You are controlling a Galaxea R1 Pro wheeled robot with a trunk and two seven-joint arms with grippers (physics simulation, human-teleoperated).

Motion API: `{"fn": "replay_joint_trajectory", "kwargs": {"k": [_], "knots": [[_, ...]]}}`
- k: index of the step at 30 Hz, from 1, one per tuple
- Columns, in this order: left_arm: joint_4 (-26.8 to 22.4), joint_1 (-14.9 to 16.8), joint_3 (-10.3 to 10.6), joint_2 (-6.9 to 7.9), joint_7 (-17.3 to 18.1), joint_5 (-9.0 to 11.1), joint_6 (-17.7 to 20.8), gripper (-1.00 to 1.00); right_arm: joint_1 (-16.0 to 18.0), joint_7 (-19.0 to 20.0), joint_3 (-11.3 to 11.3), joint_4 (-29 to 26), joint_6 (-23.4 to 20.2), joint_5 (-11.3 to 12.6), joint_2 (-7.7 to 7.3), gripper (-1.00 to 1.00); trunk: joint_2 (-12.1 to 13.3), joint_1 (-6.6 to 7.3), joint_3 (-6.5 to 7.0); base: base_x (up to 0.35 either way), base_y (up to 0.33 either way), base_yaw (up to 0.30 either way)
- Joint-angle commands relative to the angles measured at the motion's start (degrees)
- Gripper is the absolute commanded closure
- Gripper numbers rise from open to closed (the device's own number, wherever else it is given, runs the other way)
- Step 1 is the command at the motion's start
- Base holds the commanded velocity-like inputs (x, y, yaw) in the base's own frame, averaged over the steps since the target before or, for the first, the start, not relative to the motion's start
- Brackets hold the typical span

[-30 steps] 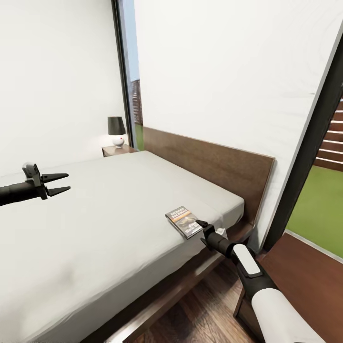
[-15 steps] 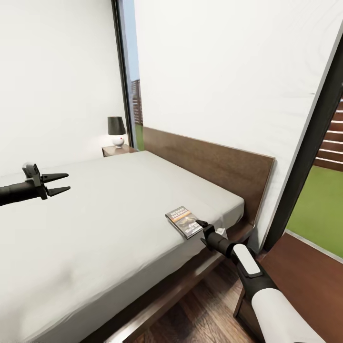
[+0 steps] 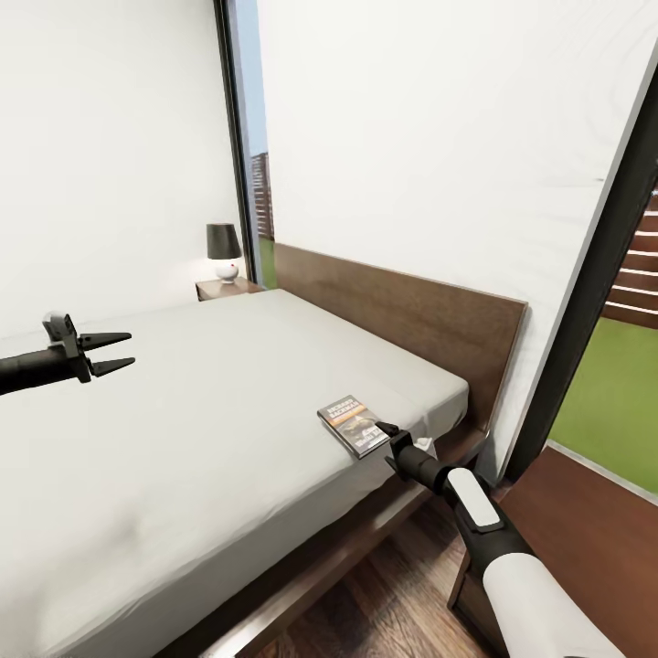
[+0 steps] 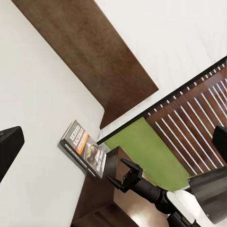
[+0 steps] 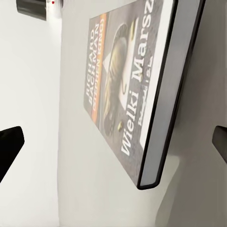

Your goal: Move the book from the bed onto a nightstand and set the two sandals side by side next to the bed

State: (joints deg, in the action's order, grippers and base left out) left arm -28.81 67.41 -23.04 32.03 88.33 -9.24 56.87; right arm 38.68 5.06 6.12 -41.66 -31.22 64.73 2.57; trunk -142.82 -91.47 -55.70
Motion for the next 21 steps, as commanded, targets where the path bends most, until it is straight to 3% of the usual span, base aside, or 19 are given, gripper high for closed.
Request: {"fn": "replay_joint_trajectory", "kwargs": {"k": [1,13,21], "knots": [[0.0,0.0,-0.3,-0.03,0.4,-0.6,0.6,-1.0,0.0,0.1,0.4,0.0,-0.4,0.0,0.07,-1.0,0.0,0.01,-0.06,0.0,0.0,0.0],[0.0,0.0,-0.3,-0.03,0.4,-0.6,0.5,-1.0,0.1,0.1,0.4,0.0,-0.4,0.0,-0.33,-1.0,0.0,0.01,-0.06,0.0,0.0,0.01],[0.0,0.1,-0.3,-0.03,0.4,-0.6,0.6,-1.0,0.0,0.1,0.4,0.0,-0.4,0.0,-0.64,-1.0,0.0,0.01,-0.06,0.0,0.0,0.097]]}}
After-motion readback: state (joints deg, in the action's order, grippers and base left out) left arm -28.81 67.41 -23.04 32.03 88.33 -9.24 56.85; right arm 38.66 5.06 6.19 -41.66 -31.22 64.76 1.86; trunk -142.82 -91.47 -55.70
